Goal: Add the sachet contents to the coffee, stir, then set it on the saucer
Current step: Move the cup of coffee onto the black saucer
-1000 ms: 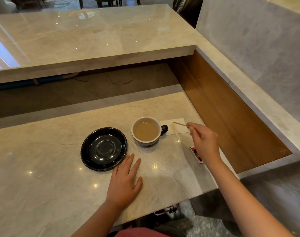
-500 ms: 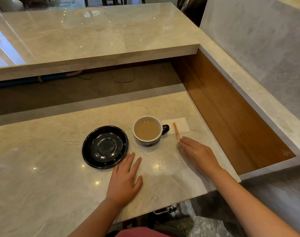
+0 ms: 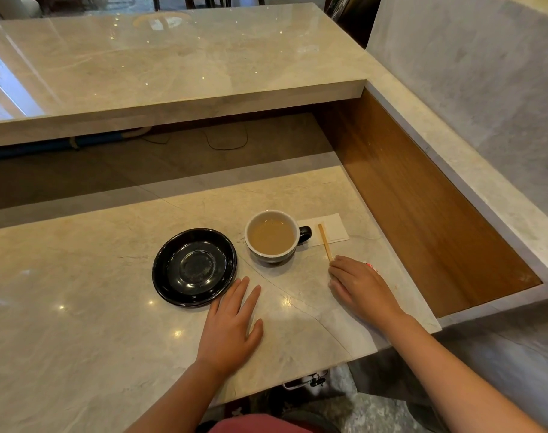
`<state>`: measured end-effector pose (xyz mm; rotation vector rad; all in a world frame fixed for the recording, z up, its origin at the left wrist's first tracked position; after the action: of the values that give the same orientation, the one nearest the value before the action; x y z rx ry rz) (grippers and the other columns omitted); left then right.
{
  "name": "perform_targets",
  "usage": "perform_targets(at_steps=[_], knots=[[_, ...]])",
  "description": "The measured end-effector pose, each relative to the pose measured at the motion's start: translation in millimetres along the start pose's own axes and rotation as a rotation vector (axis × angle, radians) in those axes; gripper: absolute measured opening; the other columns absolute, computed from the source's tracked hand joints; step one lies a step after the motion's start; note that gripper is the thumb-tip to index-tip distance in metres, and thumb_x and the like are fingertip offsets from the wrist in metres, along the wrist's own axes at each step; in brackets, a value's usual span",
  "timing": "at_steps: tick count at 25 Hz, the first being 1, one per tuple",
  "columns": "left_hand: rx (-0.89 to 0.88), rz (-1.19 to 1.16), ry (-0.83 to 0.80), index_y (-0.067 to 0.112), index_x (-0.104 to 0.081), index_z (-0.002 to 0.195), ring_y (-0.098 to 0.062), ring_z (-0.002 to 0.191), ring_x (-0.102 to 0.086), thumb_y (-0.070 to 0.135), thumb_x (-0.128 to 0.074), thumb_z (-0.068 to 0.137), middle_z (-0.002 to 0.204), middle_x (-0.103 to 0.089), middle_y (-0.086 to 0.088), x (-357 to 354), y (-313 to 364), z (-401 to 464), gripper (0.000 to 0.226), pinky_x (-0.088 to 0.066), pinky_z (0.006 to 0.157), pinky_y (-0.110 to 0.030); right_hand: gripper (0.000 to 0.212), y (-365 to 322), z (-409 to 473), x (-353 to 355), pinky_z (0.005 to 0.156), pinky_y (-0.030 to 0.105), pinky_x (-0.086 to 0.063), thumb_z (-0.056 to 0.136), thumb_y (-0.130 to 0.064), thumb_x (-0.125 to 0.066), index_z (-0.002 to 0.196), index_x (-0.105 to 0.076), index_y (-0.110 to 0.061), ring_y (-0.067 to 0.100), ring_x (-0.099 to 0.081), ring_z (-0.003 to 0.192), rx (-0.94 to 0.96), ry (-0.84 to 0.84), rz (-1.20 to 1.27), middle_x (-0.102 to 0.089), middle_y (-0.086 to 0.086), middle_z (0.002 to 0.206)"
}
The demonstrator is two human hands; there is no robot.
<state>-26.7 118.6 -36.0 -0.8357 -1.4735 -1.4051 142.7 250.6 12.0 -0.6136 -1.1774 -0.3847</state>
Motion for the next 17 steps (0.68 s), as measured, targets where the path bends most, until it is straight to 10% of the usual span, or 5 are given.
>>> perform_targets(at_steps=[7,13,17], knots=[[0.012,0.007,-0.054,0.026,-0.017,0.146,-0.017,0.141,-0.001,0.041,-0.042,0.094,0.156,-0.013,-0.005,-9,-3,0,0.06,-0.007,0.113,-0.038,0.039,-22,37,28,0.071,0.04,-0.053,0.079,-0.019,-0.071,0.116,-0.06,-0.011,0.031,-0.063,0.095,-0.064,0.143,0.007,-0.065,0.017,0.109],[-0.04,0.037,-0.111,0.03,-0.002,0.146,-0.013,0.14,0.011,0.048,-0.031,0.095,0.156,0.003,-0.001,-14,-6,-3,0.062,-0.001,0.114,-0.037,0.094,-65,110,-17,0.107,0.056,-0.026,0.068,-0.056,-0.07,0.14,-0.013,-0.038,0.033,-0.013,0.141,-0.102,-0.266,-0.008,-0.013,0.011,0.155],[-0.11,0.052,-0.141,0.031,-0.003,0.146,-0.011,0.139,0.014,0.052,-0.03,0.093,0.155,0.004,0.001,-12,-11,-8,0.063,-0.002,0.114,-0.036,0.103,-68,131,-40,0.105,0.057,-0.029,0.066,-0.052,-0.074,0.142,-0.007,-0.035,0.036,-0.016,0.139,-0.119,-0.502,-0.103,-0.013,0.013,0.155]])
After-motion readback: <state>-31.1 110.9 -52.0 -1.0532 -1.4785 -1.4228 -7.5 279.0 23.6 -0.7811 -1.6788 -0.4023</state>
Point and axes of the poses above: each hand's wrist, its own z-axis towards the middle knuckle, its own x-axis out of the back of the hand, y = z × x, the point moved 10 cm from there along z, towards the middle knuckle
